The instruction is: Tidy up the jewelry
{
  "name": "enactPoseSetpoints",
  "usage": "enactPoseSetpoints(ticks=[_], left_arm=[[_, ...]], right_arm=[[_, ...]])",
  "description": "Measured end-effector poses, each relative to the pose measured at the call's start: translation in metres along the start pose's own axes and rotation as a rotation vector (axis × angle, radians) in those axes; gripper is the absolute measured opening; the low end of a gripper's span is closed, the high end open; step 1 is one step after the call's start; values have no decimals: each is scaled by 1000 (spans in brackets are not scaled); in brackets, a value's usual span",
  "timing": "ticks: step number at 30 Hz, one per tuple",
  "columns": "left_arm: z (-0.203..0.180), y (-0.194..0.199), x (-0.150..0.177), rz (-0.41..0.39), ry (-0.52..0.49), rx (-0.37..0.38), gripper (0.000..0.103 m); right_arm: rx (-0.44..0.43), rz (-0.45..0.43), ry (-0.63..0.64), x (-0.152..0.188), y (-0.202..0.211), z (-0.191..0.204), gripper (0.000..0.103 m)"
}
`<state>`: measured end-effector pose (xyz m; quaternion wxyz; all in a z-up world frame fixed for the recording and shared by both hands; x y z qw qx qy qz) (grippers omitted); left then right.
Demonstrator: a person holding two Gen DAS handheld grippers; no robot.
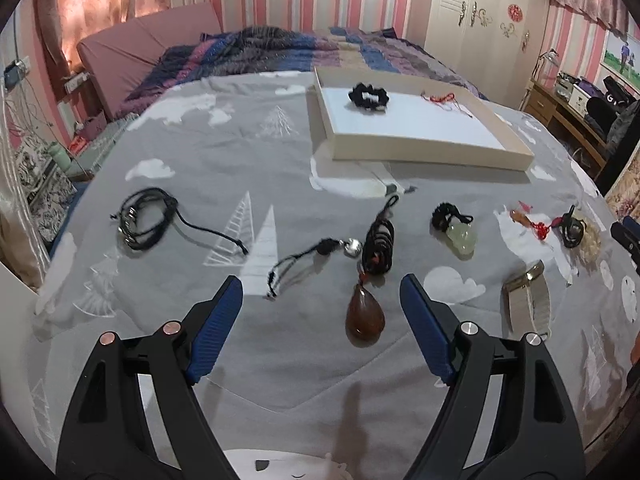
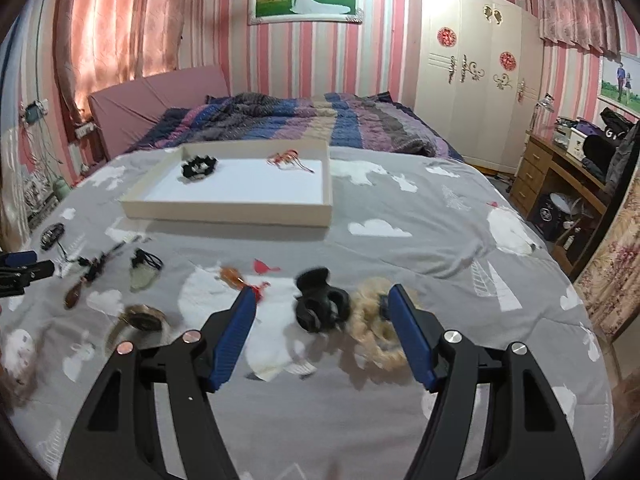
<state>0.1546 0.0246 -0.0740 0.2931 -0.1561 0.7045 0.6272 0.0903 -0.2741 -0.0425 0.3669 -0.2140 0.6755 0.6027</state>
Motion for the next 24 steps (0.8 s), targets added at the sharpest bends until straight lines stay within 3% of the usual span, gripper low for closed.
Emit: enactPoseSetpoints(ticks=[9,24], left_arm=[[-7,-8,5,9,5,4,80],[-46,-58,-22,83,-75,29,76]], right_arm=[[-3,111,-29,29,-22,-7,69],[-70,124,78,-5,-63,25,68]])
Point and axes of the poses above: each gripper's, at about its wrist camera, not at the fingertips, and y roughly against the way its jaws point, z to its left, x to its underside, the point moved 8 cm from there along -y, roughly the way its jaws point, and after that the axes turned 2 degrees about z, right-handed, at the moved point
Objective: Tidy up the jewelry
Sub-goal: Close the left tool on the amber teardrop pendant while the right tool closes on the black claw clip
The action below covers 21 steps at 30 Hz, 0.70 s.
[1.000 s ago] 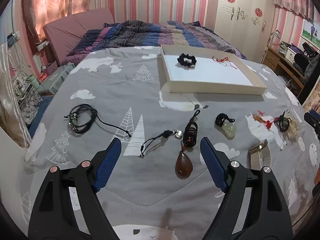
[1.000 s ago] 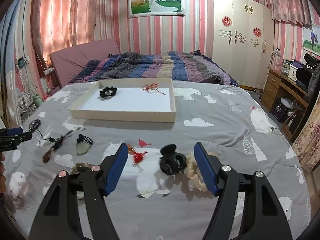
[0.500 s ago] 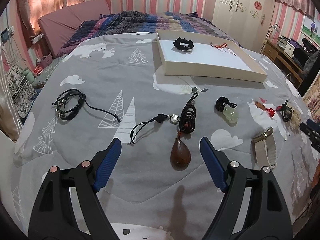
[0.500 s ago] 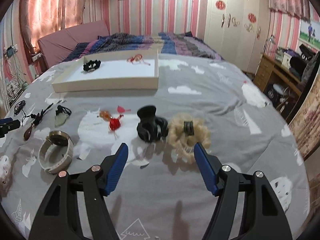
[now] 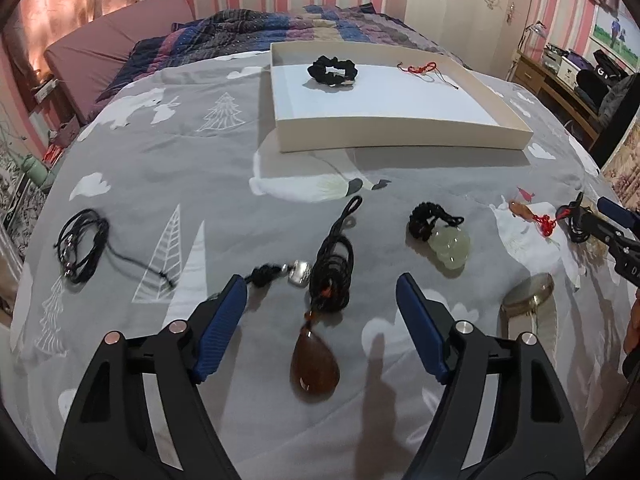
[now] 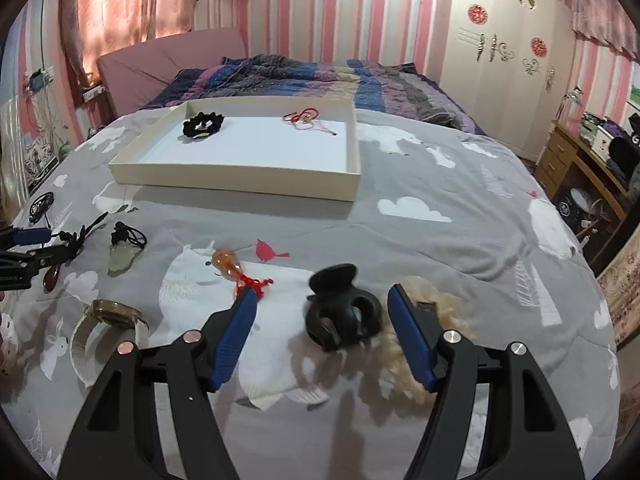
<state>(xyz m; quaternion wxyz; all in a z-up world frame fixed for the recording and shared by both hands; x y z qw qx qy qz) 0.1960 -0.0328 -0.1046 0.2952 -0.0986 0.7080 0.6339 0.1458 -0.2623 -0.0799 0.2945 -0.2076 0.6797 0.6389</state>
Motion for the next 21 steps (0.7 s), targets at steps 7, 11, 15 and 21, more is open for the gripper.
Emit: enactPoseSetpoints(ticks=[7,11,15,21], left_arm=[[-10,-12,-10,4,-21,3,69],[-14,-16,-13,8,-27,14,57],[-20,-22,-11,34,-46,9,44],[-20,-24,-10,33,-49,-25,42]], right_arm=[[-24,13,23,-7,-11,3,68],[-30,32,27,-7,-21,3,68],[-26,47,29,-4,-26,2,67],[-5,61,-3,-2,-29,-8,59]])
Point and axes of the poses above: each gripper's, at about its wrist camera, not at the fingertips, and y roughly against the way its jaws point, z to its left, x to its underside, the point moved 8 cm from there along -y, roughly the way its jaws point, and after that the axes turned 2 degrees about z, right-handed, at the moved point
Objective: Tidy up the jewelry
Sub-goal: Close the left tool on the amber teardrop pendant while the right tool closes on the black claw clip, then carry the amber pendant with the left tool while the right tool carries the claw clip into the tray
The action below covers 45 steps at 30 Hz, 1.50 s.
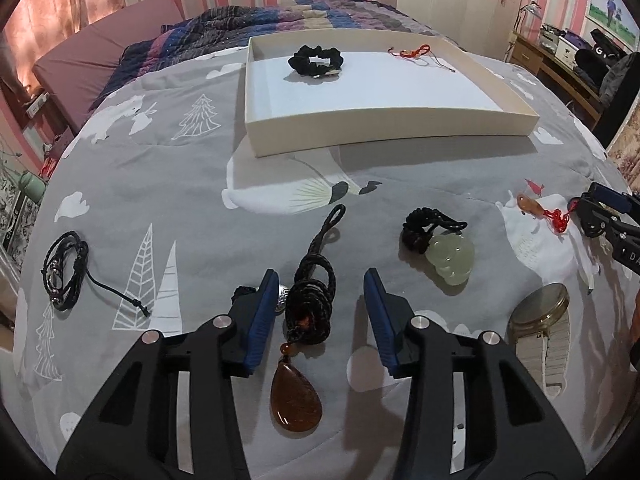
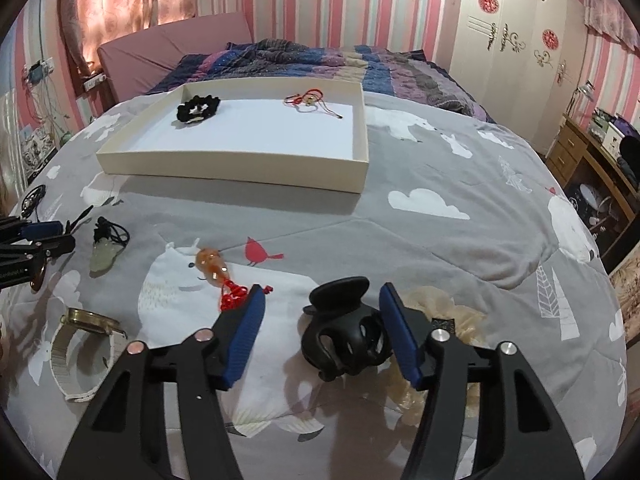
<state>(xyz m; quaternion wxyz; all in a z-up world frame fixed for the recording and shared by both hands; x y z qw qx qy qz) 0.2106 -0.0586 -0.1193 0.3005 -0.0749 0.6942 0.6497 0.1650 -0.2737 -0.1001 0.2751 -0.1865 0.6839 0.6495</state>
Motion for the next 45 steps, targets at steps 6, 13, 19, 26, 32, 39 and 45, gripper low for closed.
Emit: enactPoseSetpoints(ticks=[6,13,19,26,32,39,45], left_arm=[[0,-5,-4,13,0,-57,34],[4,-8,-9,23,17,-78,17],[6,-10,-13,38,52,-37,14],[14,11,-24,0,105,-4,13],[20,32,-39,-38,134,21,12],[22,42,-36,-44,154,55,11],[23,46,-33,-49,161,72,11]], right_arm=[[36,17,-5,1,-4,-6,51],[42,23,-11,-1,-3,-10,39],[-17,8,-44,-9,8,-9,17],[-130,4,-123,-20,14,-13,10],[-159,1,-115,-30,15,-10,8],[-97,-17,-2,-24,32,4,64],[-125,29,37,-13,15,7,64]])
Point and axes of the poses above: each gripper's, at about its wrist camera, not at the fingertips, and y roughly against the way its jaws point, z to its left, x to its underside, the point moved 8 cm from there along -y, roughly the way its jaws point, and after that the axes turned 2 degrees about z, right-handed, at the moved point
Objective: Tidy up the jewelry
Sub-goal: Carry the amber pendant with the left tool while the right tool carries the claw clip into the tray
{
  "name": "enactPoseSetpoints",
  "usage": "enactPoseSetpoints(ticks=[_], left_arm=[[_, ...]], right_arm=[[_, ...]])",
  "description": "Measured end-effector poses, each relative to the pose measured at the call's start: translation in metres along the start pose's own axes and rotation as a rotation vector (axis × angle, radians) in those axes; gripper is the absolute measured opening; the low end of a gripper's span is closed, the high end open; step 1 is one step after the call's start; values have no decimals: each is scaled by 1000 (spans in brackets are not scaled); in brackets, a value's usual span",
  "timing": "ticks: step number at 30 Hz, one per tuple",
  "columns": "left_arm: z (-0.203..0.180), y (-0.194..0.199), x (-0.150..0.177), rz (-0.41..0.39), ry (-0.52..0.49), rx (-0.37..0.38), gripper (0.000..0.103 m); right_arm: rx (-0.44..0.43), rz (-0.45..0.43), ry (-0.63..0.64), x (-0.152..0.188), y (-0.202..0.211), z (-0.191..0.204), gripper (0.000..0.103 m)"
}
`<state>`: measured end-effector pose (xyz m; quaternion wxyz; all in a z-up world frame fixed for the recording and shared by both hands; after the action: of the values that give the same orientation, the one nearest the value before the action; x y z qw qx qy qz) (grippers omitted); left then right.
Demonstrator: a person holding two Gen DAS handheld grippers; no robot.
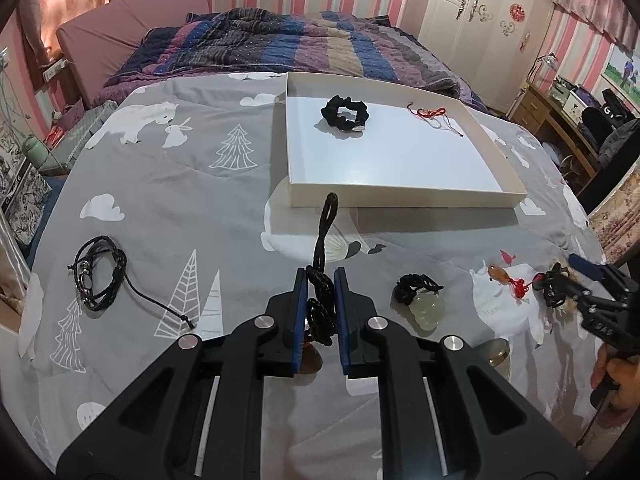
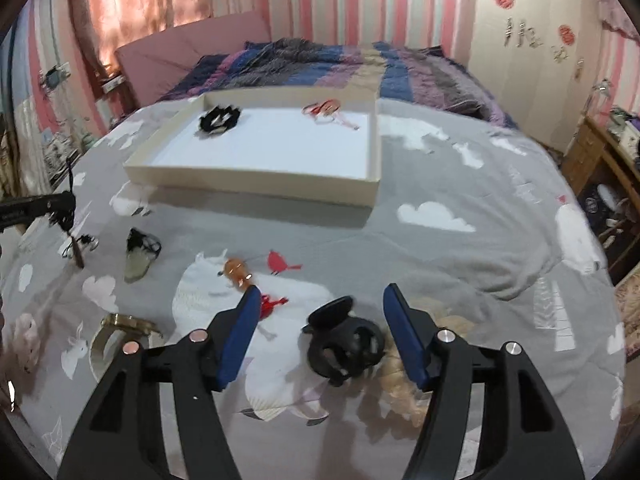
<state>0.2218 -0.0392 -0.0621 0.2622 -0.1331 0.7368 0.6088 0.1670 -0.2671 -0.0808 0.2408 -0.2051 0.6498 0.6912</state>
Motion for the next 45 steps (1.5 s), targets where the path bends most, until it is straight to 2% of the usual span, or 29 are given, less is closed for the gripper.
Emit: enactPoseSetpoints(ticks=[5,10,12,16,22,26,29,31,35,39,45], left_arm=[[-2,10,0,-16,-8,9,10],[-2,13,1,-20,-13,12,10],[-2,12,0,-19,-13,11,10],[-5,13,-1,-21,-18,17,10],[-8,16,0,-22,-30,14,7],[-5,16,1,-22,-28,13,7],[-5,17,1,-23,-27,12,7],[-5,17,1,-23,-27,13,7],[-5,16,1,-20,-32,13,7],[-6,17,0,-19,-34,19,6],[-12,21,-3,-27,-43,39,6]], right_arm=[[-11,46,23,8,-19,-2,64],[0,39,16,15,-15,-6,61],[25,38,18,15,-12,-9,42],[18,43,16,11,-10,-11,33],[39,67,71,12,-14,-5,37],[37,106,96,15,-18,-5,54],[63,108,103,19,-21,-9,55],[70,108,94,21,-22,-12,55],[50,80,43,21,-17,-19,48],[25,72,18,16,-15,-17,48],[-34,1,5,-12,-1,2,48]])
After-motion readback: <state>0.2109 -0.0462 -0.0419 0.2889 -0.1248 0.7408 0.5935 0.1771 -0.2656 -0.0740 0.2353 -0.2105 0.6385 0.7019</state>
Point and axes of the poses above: each gripper's, at about its wrist camera, not at the fingertips, and y roughly against the way its jaws point, z to its left, x to its underside, the point moved 8 cm from there along -y, roughly the way its jaws point, and after that the axes turned 2 degrees about z, right-handed, at the moved point
